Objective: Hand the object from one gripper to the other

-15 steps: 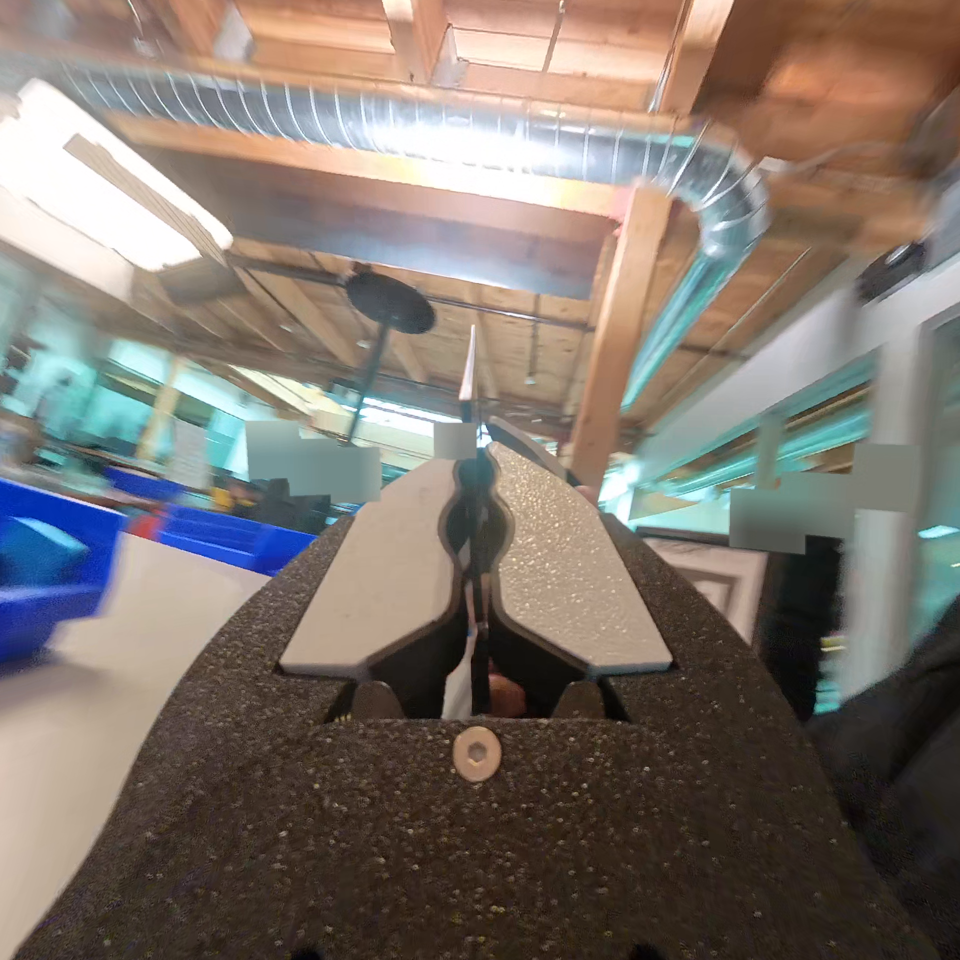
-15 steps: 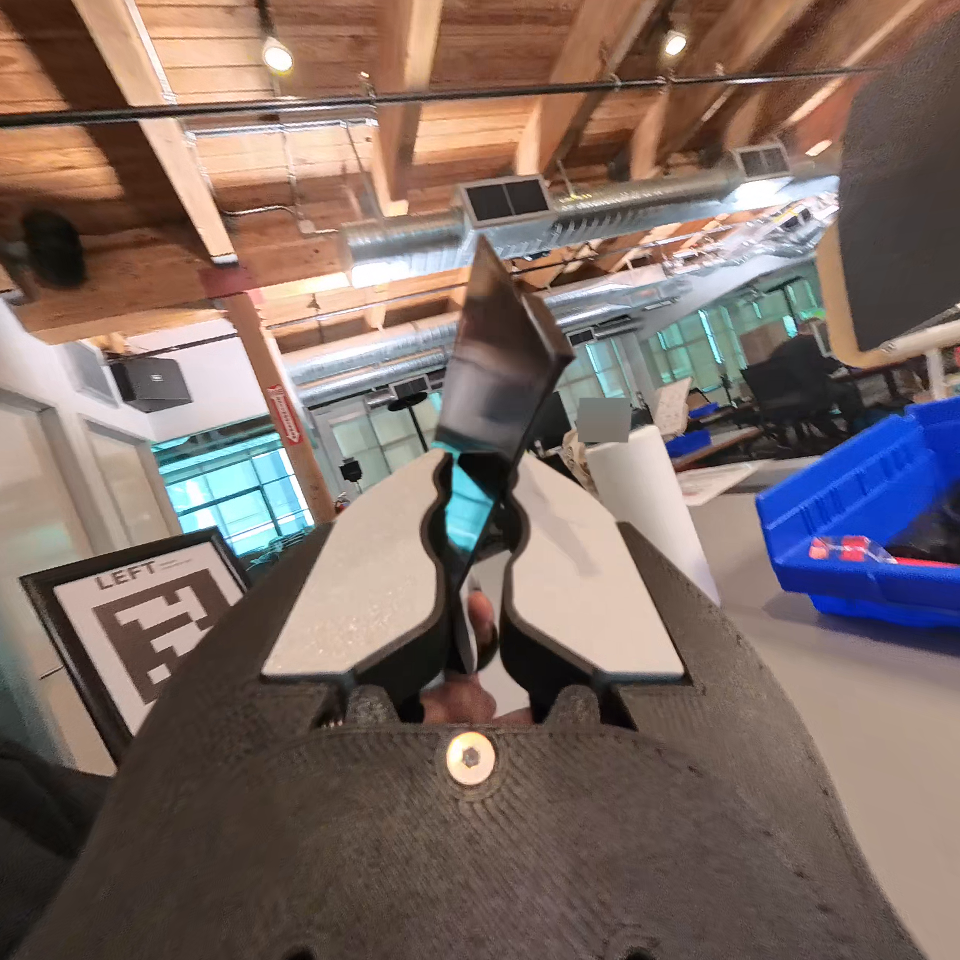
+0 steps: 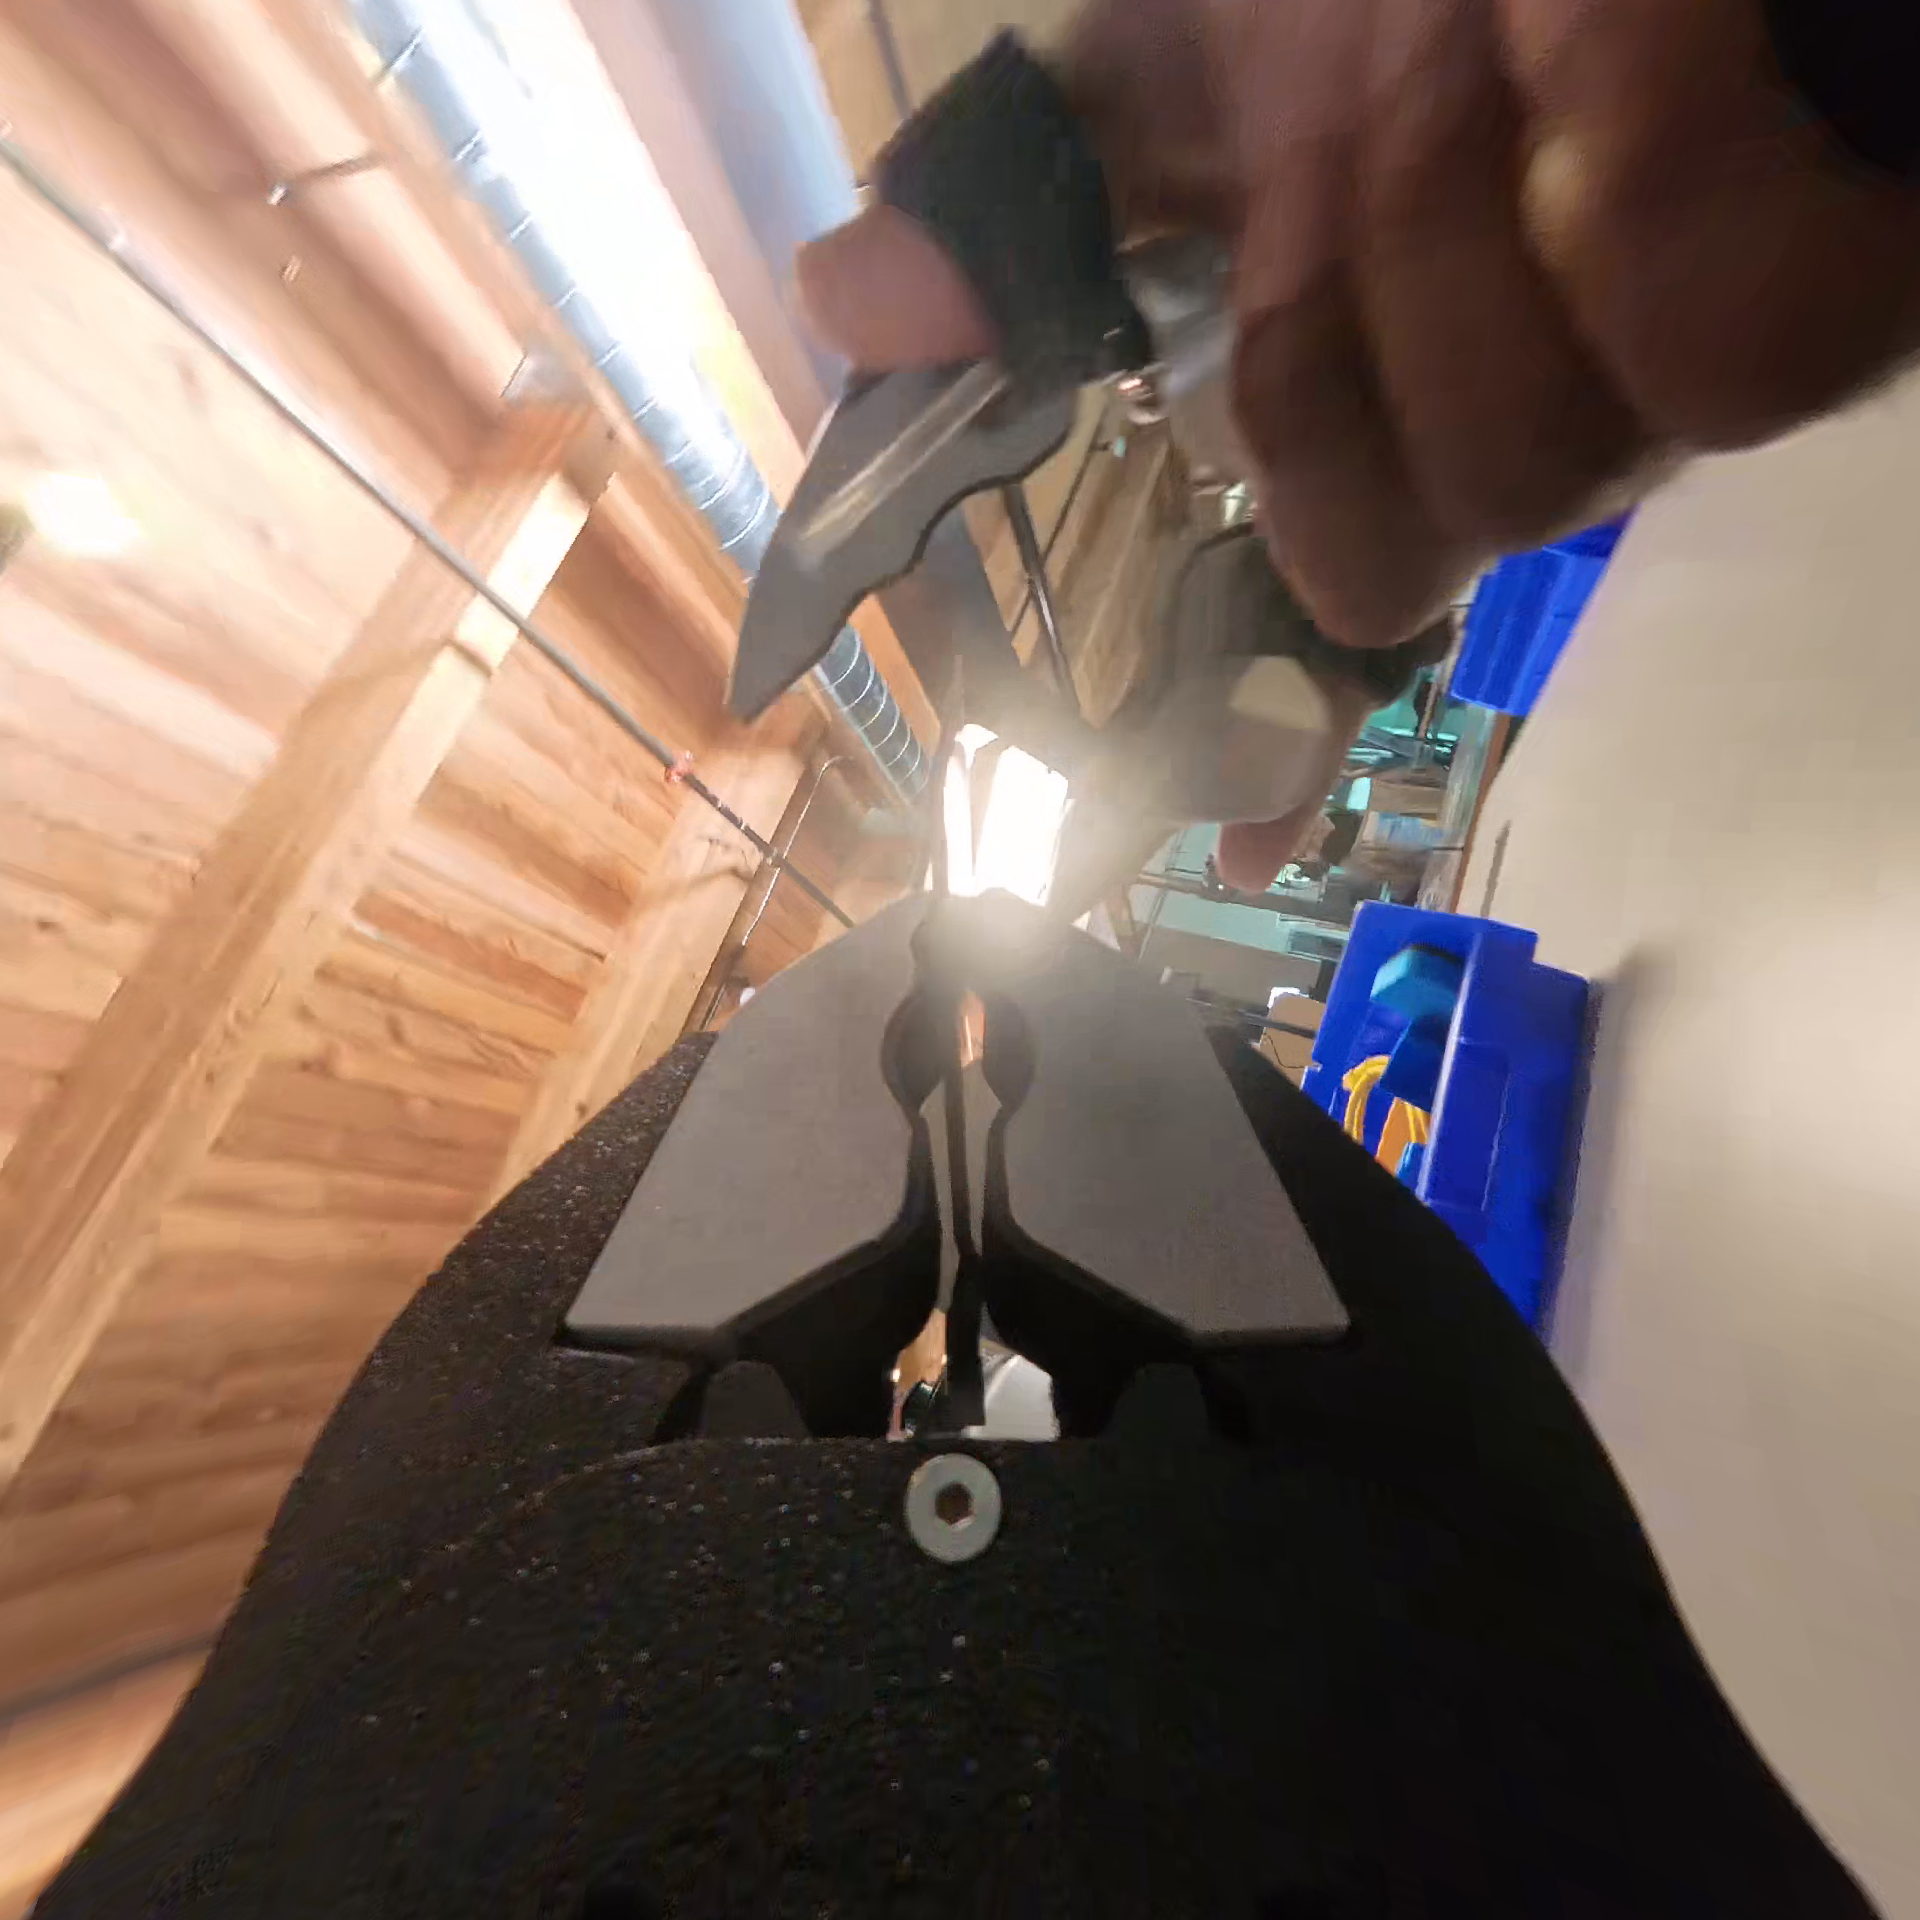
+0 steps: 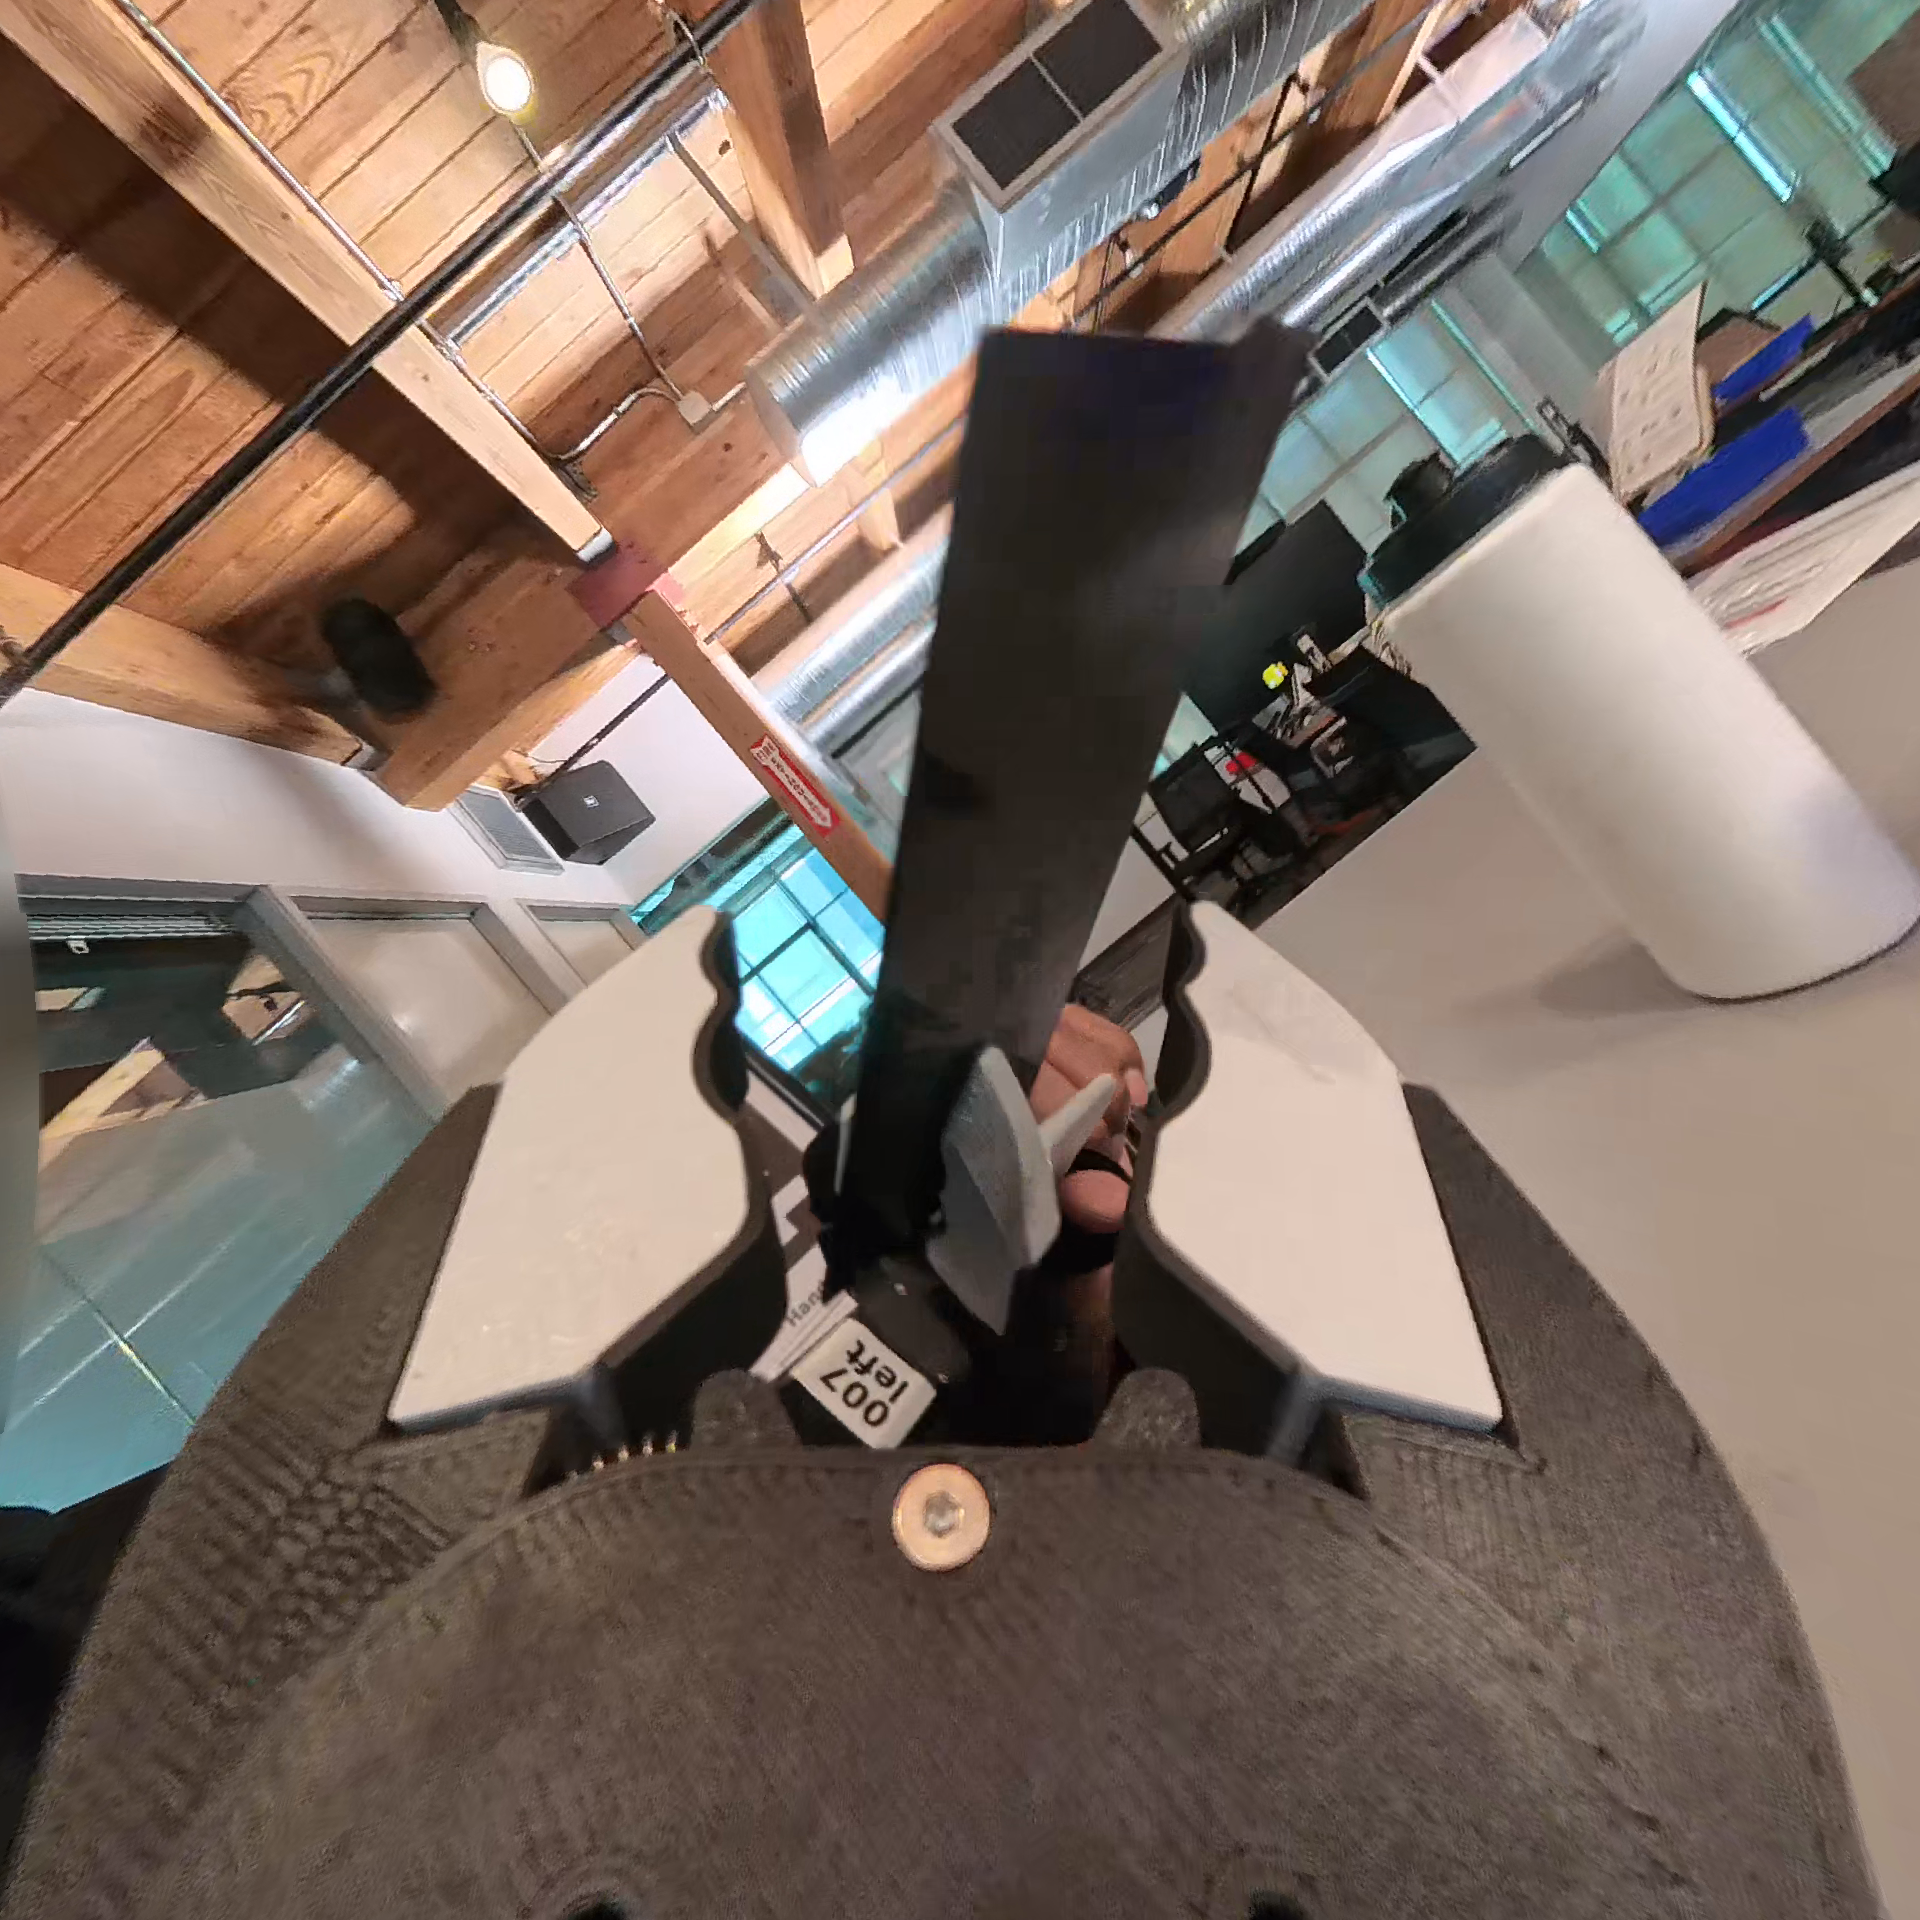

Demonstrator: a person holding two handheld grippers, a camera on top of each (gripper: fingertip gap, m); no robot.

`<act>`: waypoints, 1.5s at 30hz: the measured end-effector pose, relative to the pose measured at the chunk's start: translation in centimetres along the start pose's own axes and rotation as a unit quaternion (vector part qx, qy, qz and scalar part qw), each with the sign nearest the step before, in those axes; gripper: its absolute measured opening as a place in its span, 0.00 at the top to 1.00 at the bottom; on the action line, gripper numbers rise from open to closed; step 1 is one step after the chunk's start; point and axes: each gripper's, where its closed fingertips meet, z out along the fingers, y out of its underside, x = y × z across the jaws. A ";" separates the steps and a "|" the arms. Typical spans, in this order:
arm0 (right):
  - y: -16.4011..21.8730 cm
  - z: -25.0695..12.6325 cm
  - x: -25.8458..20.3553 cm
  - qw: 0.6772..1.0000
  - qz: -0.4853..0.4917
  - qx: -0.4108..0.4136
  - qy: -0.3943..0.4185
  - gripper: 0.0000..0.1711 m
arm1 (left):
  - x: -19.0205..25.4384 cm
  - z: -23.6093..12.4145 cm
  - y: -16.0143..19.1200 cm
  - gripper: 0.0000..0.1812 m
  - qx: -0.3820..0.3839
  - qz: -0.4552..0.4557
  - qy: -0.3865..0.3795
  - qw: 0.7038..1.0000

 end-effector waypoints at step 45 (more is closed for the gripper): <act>0.3 -2.5 3.5 0.338 -0.900 -0.108 0.254 0.62 | 1.8 0.8 3.0 0.99 -0.090 -0.656 0.213 0.718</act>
